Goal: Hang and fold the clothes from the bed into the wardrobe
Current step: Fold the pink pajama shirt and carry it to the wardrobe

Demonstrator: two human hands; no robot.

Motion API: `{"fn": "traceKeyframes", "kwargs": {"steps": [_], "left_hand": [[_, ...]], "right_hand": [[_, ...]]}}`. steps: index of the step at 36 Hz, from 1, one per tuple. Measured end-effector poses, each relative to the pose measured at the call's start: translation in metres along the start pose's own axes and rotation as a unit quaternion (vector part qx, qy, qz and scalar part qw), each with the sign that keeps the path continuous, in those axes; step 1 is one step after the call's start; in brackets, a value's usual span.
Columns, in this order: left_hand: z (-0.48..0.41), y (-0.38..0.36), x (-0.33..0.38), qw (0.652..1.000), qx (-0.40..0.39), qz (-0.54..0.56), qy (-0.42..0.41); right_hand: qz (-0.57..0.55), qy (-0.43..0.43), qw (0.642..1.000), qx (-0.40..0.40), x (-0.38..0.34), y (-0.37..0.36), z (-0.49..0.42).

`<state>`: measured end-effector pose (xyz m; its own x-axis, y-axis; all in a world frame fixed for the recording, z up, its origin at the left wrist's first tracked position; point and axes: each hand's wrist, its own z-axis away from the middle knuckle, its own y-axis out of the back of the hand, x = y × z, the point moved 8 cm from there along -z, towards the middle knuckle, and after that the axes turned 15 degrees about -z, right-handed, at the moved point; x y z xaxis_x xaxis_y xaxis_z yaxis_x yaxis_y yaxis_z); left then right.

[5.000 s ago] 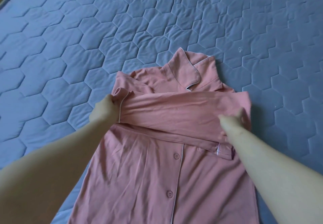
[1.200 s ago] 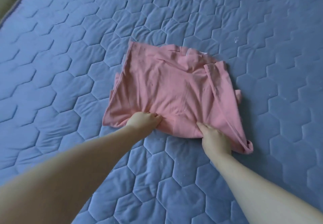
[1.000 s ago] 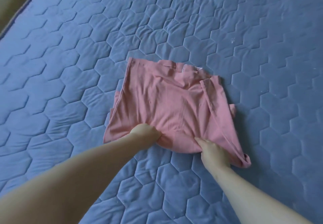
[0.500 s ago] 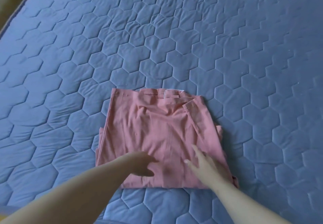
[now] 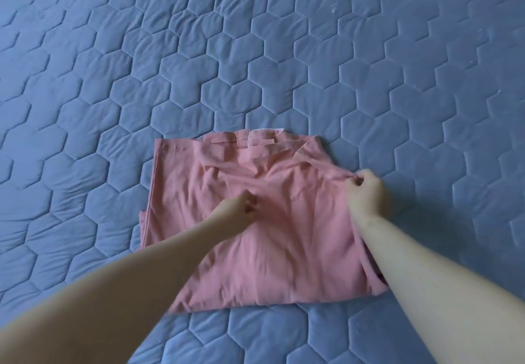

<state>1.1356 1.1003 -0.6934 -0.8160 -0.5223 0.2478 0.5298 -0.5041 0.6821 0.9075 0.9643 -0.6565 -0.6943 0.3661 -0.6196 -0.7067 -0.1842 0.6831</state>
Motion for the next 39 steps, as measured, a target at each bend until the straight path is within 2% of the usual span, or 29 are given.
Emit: {"fn": "traceKeyframes", "kwargs": {"steps": [4, 8, 13, 16, 18, 21, 25, 29, 32, 36, 39], "left_hand": [[-0.015, 0.027, 0.016, 0.996, 0.087, 0.034, -0.001], [-0.025, 0.03, 0.041, 0.993, 0.092, -0.064, -0.033], [-0.027, 0.012, 0.061, 0.983, 0.061, -0.166, -0.042], [-0.026, 0.001, 0.063, 0.983, 0.034, -0.175, -0.04], [-0.026, 0.001, 0.062, 0.982, 0.025, -0.183, -0.048], [-0.024, 0.013, 0.058, 0.977, 0.039, -0.201, -0.068], [-0.026, 0.045, 0.045, 0.965, 0.105, -0.231, -0.061], [-0.04, 0.074, 0.032, 0.966, 0.151, -0.209, -0.032], [-0.056, 0.086, 0.032, 0.967, 0.144, -0.205, -0.048], [-0.08, 0.086, 0.026, 0.979, 0.086, -0.177, -0.045], [-0.094, 0.078, 0.018, 0.978, 0.039, -0.2, -0.04]], "right_hand": [[-0.083, -0.08, 0.992, 0.041, 0.034, 0.031, -0.039], [-0.12, -0.128, 0.984, 0.029, 0.071, 0.041, -0.033], [-0.086, -0.122, 0.986, -0.068, 0.097, 0.031, 0.03], [0.008, -0.129, 0.983, -0.131, 0.121, 0.017, 0.049], [0.037, -0.129, 0.988, -0.077, 0.13, 0.027, 0.048], [-0.001, -0.157, 0.987, 0.042, 0.136, 0.047, 0.052], [-0.118, -0.253, 0.947, 0.156, 0.137, 0.047, 0.091], [-0.224, -0.395, 0.868, 0.198, 0.148, 0.023, 0.144], [-0.288, -0.457, 0.824, 0.168, 0.154, -0.013, 0.178], [-0.347, -0.418, 0.835, 0.087, 0.14, -0.053, 0.197], [-0.413, -0.431, 0.802, 0.024, 0.125, -0.087, 0.21]]}}
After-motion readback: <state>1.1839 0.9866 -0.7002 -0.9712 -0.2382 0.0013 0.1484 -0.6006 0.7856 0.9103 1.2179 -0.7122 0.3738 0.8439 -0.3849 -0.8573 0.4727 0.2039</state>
